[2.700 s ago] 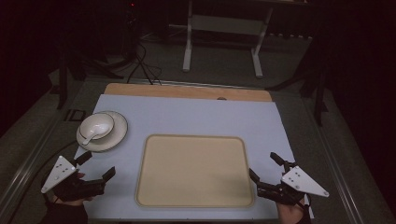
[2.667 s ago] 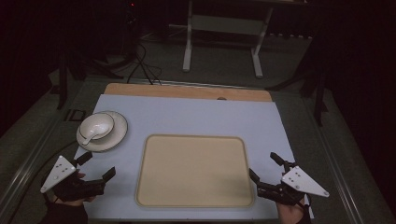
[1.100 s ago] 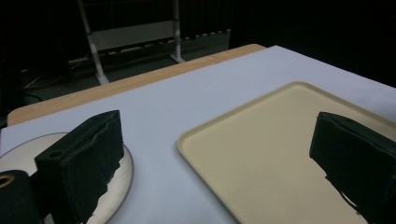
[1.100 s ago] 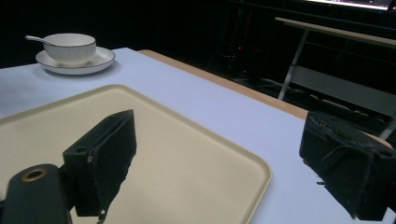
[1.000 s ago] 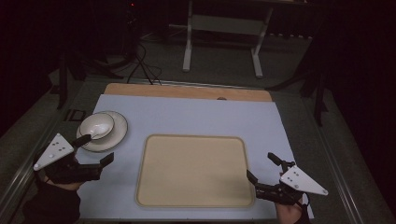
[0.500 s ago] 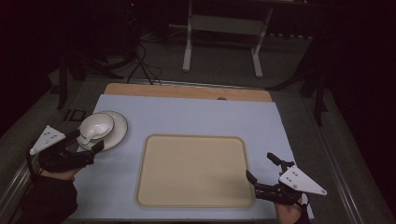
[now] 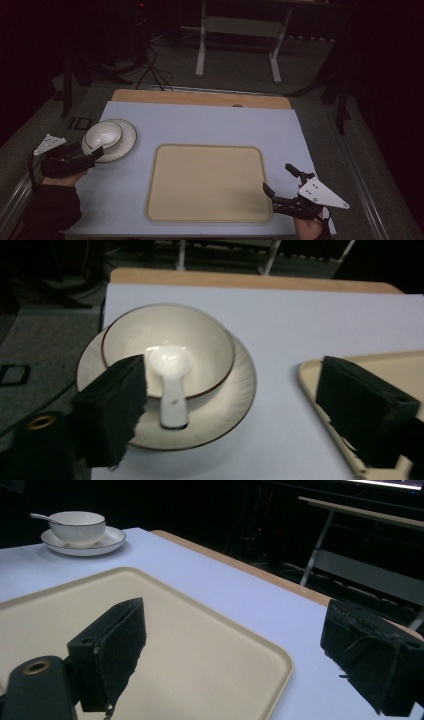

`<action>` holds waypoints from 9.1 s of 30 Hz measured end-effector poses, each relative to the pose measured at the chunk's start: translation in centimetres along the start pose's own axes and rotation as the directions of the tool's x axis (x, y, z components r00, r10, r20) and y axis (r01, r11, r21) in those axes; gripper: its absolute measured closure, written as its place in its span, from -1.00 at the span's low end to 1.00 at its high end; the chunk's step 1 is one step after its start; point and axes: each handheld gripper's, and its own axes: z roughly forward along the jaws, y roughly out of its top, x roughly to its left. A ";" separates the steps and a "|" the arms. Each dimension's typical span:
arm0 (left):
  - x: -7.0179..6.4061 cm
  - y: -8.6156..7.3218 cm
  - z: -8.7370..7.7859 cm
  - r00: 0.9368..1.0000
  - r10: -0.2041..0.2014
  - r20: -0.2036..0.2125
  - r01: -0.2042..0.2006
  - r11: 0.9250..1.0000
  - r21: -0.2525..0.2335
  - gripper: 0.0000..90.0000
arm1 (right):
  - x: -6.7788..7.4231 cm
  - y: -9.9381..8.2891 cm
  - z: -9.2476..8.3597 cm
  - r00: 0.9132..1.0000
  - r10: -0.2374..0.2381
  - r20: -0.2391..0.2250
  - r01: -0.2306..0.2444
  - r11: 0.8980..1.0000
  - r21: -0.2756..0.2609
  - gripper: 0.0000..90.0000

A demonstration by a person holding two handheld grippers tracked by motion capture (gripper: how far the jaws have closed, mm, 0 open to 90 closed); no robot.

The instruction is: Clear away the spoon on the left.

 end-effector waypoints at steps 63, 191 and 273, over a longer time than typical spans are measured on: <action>3.5 0.5 4.1 0.994 -0.110 0.005 0.105 0.958 0.266 0.71 | 0.0 -0.1 0.5 1.000 -0.010 -0.004 0.010 0.999 0.031 -0.75; -17.4 3.9 2.4 0.989 -0.013 0.151 0.018 0.999 -0.033 0.91 | -0.3 0.0 1.6 0.999 0.021 -0.046 -0.021 1.000 0.009 -0.75; -22.7 -9.0 7.7 0.998 -0.027 0.050 0.019 0.986 0.164 0.89 | -0.1 0.2 1.5 0.998 0.019 -0.059 -0.020 1.000 -0.011 -0.75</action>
